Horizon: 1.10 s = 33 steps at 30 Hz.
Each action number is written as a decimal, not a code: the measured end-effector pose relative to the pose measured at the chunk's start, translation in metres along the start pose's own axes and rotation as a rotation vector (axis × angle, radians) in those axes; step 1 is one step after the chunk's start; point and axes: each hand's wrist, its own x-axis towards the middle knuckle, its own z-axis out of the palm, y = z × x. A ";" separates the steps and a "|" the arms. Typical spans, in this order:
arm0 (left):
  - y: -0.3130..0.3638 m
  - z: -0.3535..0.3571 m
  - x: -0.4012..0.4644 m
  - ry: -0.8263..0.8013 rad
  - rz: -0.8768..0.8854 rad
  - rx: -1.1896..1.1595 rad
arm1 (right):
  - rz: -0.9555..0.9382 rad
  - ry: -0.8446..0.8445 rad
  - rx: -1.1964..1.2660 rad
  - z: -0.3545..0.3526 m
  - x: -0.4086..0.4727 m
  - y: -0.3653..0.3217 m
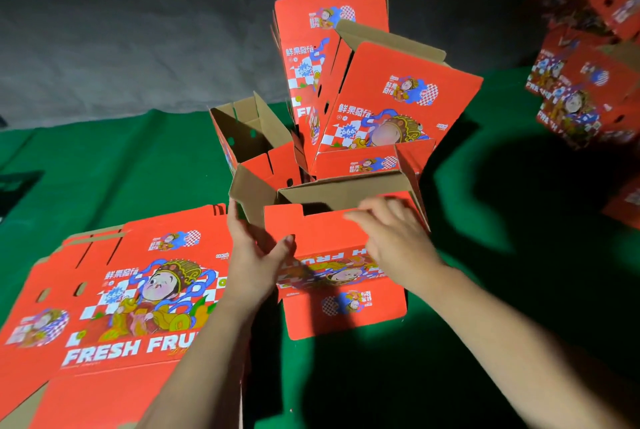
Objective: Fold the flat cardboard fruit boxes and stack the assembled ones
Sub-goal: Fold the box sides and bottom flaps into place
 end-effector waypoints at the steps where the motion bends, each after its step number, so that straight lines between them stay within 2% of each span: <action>1: -0.001 0.002 0.001 -0.008 -0.020 -0.024 | -0.003 -0.126 0.105 0.000 0.006 -0.004; 3: -0.005 0.005 0.002 -0.029 0.009 0.075 | 0.141 -0.191 0.237 0.003 0.024 -0.005; 5: -0.010 0.009 -0.002 -0.033 0.096 0.304 | 0.267 -0.248 0.184 0.008 0.042 -0.002; 8: -0.014 0.012 -0.011 -0.026 0.316 0.523 | 0.307 -0.366 0.038 0.020 0.052 0.002; 11: -0.016 0.005 -0.014 -0.150 0.311 0.570 | 0.304 -0.373 0.040 0.026 0.043 0.001; 13: -0.017 -0.004 -0.009 -0.271 0.256 0.579 | 0.269 -0.236 0.166 0.024 0.033 -0.002; 15: -0.018 -0.011 -0.003 -0.337 0.225 0.565 | 0.173 0.109 0.304 0.015 0.019 -0.003; 16: -0.018 -0.012 0.001 -0.347 0.215 0.551 | 0.163 0.303 0.297 0.012 0.010 -0.003; 18: -0.014 -0.009 0.008 -0.318 0.191 0.549 | 0.289 0.573 0.201 0.006 -0.007 0.001; 19: -0.011 -0.006 0.012 -0.282 0.175 0.562 | 0.392 0.616 0.187 0.003 -0.011 0.006; 20: -0.007 -0.001 0.016 -0.249 0.149 0.576 | 0.485 0.576 0.220 -0.001 -0.012 0.012; 21: -0.004 0.004 0.021 -0.228 0.114 0.585 | 0.542 0.458 0.284 -0.002 -0.011 0.020; 23: 0.003 0.014 0.033 -0.213 0.038 0.585 | 0.498 0.214 0.392 0.001 -0.010 0.030; 24: 0.006 0.017 0.040 -0.210 0.001 0.594 | 0.463 0.168 0.399 0.004 -0.010 0.031; 28: 0.009 0.023 0.064 -0.249 -0.104 0.749 | 0.496 0.241 0.320 0.012 -0.013 0.031; 33: 0.006 0.026 0.068 -0.253 -0.061 0.845 | 0.462 0.270 0.332 0.020 -0.020 0.035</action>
